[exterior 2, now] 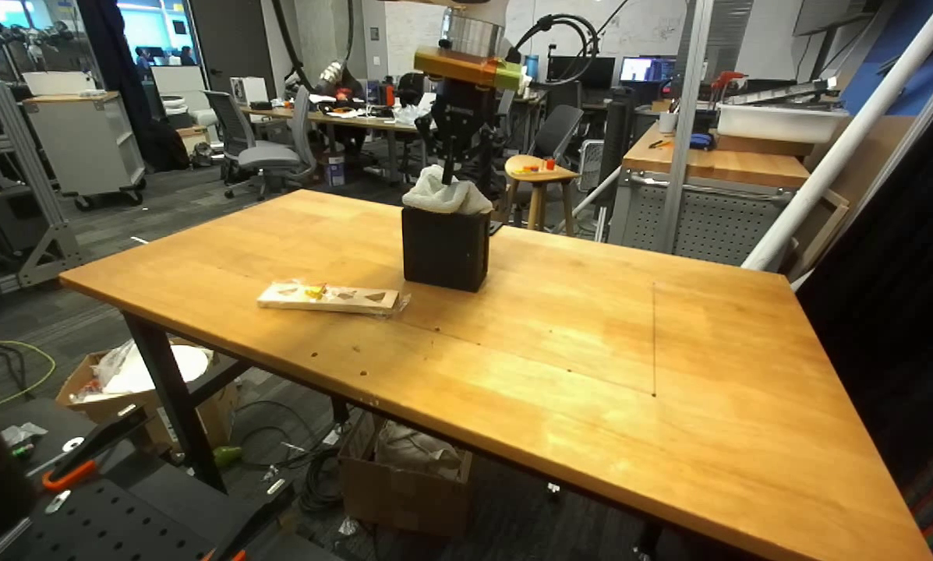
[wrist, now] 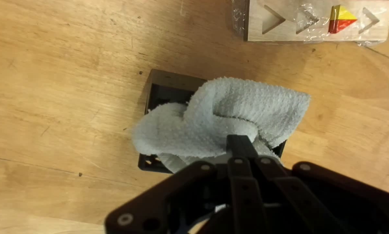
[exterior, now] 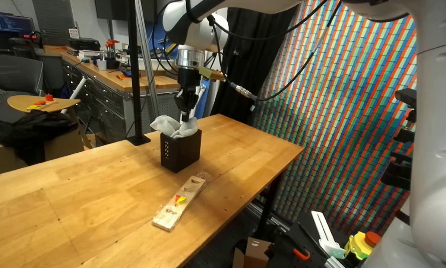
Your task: Put the white towel in the black box
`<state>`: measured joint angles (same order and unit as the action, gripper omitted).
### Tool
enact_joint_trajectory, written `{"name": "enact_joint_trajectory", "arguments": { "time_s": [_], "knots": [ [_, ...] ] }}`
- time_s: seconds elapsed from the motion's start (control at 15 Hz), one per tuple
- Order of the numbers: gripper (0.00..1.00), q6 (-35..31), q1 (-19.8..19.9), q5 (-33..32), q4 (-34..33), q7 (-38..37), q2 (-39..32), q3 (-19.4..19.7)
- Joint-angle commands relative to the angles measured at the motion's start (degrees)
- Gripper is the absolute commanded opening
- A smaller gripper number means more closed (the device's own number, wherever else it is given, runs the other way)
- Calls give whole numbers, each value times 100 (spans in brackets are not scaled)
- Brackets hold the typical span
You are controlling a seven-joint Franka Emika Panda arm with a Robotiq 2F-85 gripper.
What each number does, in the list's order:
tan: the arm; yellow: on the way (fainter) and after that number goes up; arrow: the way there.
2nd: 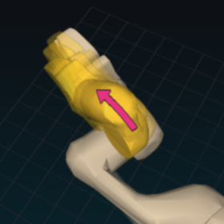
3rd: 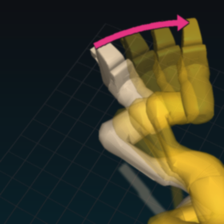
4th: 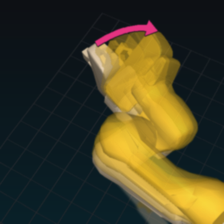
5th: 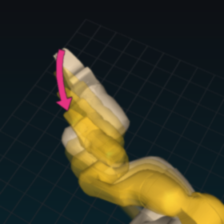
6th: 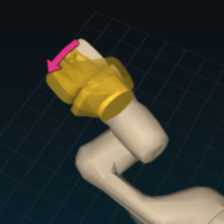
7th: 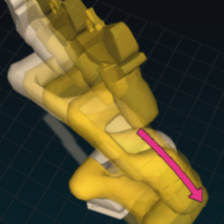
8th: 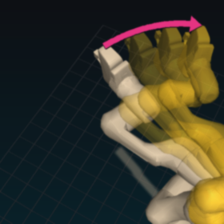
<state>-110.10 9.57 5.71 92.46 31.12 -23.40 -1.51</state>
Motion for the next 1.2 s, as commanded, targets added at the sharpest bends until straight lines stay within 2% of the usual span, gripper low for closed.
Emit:
{"name": "enact_joint_trajectory", "arguments": {
  "time_s": [0.0, 0.53, 1.13],
  "knots": [
    [0, 269, 25, 0, -267, 82, -146, 22],
    [0, 257, 47, 29, -122, 42, -83, 46],
    [0, 243, 18, 105, -413, 40, -409, -40]
  ]
}}
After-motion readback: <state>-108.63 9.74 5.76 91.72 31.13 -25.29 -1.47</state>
